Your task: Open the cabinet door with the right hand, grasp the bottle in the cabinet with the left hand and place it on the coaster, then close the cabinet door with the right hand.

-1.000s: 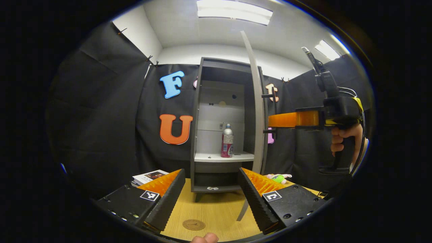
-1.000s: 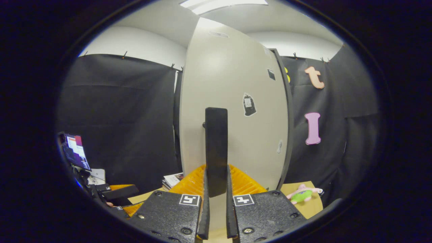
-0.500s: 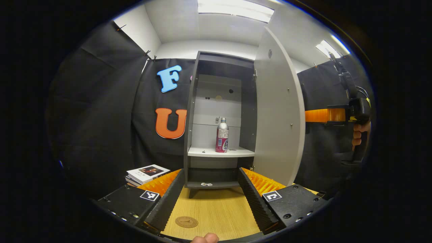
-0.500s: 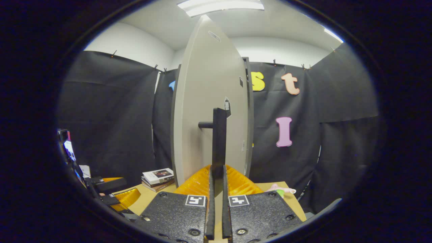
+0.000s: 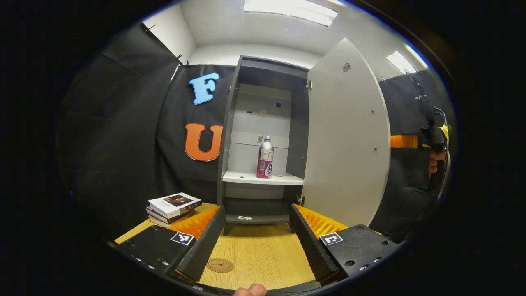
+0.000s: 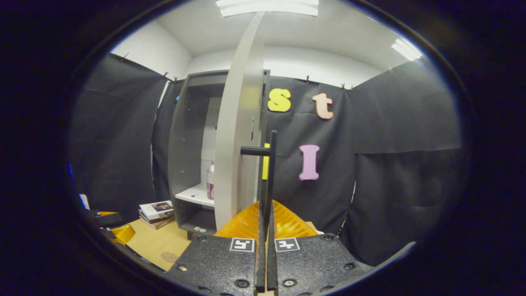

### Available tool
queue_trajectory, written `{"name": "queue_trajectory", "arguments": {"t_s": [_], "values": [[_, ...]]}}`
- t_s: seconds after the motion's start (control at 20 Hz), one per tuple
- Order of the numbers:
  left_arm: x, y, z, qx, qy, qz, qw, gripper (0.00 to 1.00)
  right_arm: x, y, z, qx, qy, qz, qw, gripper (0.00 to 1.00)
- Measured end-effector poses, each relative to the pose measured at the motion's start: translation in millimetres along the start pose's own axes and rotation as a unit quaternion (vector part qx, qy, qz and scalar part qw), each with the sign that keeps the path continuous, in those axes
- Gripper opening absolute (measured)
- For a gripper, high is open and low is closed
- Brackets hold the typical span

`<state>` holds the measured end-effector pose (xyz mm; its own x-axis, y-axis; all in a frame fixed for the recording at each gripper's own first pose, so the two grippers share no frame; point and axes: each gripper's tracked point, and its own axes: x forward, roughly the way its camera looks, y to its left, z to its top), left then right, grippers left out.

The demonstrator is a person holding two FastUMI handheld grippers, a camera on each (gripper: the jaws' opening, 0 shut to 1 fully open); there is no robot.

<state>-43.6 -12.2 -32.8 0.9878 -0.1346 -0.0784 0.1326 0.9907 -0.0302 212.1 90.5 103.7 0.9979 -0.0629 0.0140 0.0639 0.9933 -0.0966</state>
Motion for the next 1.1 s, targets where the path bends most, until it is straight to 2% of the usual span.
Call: {"name": "queue_trajectory", "arguments": {"t_s": [0.15,0.3,0.4,0.55,0.65,0.75,0.8,0.9,0.95,1.1], "values": [[1,-5,1,-0.002,0.001,-0.002,1.000,0.95,0,-4,-3,0.042,0.005,0.027,0.999,0.04],[7,-9,2,-0.001,0.000,-0.003,1.000,0.95,-10,-5,0,0.033,-0.003,0.039,0.999,0.04],[14,-11,4,-0.004,0.002,-0.005,1.000,0.95,-26,-10,-6,0.021,-0.005,0.032,0.999,0.04],[34,-17,14,-0.019,-0.001,-0.015,1.000,0.95,-42,-37,-17,0.001,-0.013,-0.009,1.000,0.04],[49,-21,25,-0.023,-0.007,-0.027,0.999,0.95,-46,-52,-26,0.013,-0.011,-0.024,1.000,0.04],[68,-23,34,-0.009,-0.009,-0.038,0.999,0.95,-43,-59,-40,0.044,-0.003,-0.023,0.999,0.07],[79,-24,35,-0.002,-0.010,-0.041,0.999,0.95,-42,-66,-45,0.051,-0.002,-0.031,0.998,0.19],[98,-27,39,0.003,-0.014,-0.041,0.999,0.95,-40,-81,-54,0.052,-0.008,-0.054,0.997,0.50],[109,-29,40,0.003,-0.015,-0.042,0.999,0.95,-39,-83,-57,0.051,-0.011,-0.058,0.997,0.61],[143,-33,50,0.024,-0.021,-0.041,0.999,0.95,-33,-88,-71,0.049,-0.004,-0.061,0.997,0.78]]}}
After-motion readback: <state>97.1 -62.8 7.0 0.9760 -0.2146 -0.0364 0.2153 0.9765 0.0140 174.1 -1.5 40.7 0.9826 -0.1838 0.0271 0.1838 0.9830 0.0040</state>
